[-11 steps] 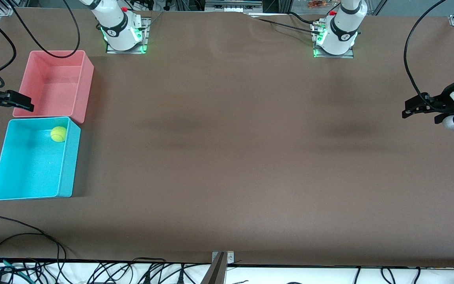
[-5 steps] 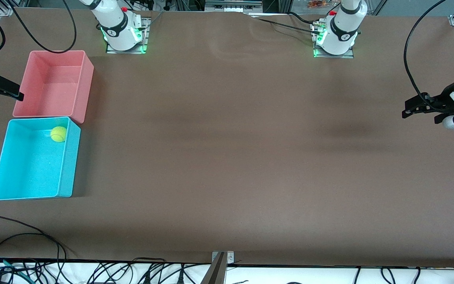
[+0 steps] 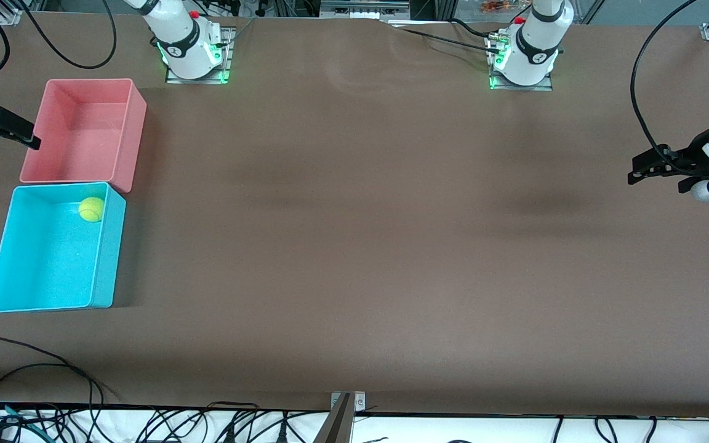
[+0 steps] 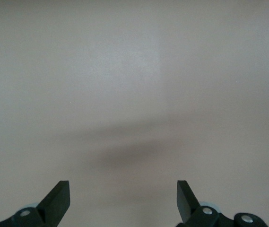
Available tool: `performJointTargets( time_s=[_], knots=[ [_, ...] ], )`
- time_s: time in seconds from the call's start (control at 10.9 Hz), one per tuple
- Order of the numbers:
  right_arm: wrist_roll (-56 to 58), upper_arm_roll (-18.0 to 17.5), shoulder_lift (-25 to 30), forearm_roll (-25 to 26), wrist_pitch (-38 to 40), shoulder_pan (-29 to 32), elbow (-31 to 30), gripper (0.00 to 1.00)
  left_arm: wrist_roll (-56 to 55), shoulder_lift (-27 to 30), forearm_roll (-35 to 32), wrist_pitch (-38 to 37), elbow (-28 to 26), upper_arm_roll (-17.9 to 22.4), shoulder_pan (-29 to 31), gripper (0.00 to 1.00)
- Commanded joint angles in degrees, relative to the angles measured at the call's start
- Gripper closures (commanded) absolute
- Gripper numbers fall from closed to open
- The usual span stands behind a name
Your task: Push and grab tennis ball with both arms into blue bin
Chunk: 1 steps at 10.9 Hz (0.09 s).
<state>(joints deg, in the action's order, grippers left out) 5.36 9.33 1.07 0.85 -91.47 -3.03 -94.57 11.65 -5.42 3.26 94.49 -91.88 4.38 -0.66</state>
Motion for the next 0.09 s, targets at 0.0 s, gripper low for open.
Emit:
performJointTargets(
  time_s=[0.0],
  knots=[
    [-1.57,-0.72,1.48,-0.33,-1.69,0.4,-1.76,0.0,1.53,1.2,1.49,-0.27,-1.11,0.01,0.48,0.0]
  ],
)
